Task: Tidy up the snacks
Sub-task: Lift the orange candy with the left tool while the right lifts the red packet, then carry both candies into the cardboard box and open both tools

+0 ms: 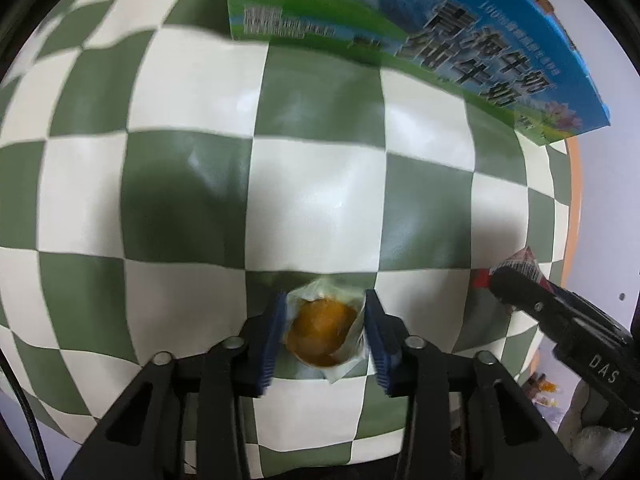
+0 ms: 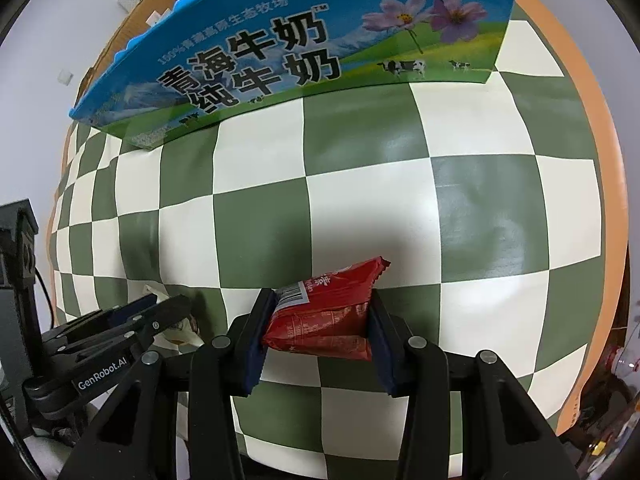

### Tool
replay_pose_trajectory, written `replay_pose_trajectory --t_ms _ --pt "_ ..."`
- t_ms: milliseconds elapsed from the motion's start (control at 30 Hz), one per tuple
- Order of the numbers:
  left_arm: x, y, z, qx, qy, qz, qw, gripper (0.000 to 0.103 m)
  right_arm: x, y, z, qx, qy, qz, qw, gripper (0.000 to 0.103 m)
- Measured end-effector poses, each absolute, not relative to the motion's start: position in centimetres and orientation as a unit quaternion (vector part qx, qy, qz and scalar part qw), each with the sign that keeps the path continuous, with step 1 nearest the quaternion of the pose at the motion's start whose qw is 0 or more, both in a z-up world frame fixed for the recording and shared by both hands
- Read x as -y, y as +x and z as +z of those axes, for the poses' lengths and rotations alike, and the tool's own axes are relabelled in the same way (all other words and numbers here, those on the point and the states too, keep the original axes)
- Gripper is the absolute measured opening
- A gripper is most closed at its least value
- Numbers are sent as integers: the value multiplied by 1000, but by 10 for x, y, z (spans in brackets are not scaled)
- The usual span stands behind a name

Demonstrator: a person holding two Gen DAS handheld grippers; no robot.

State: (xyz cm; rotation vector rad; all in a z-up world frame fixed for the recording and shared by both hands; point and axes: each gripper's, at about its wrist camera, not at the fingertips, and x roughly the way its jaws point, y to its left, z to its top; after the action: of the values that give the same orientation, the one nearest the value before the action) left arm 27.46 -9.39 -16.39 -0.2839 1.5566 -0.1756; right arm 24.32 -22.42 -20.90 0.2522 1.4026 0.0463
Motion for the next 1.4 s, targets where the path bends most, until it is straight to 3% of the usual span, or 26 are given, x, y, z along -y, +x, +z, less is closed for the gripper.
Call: replay_pose_trajectory --t_ms 67,233,700,1033,1267,1400 --pt "94 275 -179 -719 -129 -75 679 61 228 241 -211 -644 120 21 755 47" --pt "95 274 -197 -732 -126 -72 666 64 228 238 -216 -647 131 23 751 47" --pt "76 242 -164 -713 -139 -56 684 55 220 231 -211 -644 132 26 753 47" --pt "89 258 -71 -651 -180 -119 728 54 233 242 -169 -612 152 42 775 47" --pt "98 340 24 -581 -159 -168 780 55 250 285 -82 -554 148 70 816 47" --pt "105 409 35 -571 -121 -159 797 55 258 335 -48 -534 126 69 833 47"
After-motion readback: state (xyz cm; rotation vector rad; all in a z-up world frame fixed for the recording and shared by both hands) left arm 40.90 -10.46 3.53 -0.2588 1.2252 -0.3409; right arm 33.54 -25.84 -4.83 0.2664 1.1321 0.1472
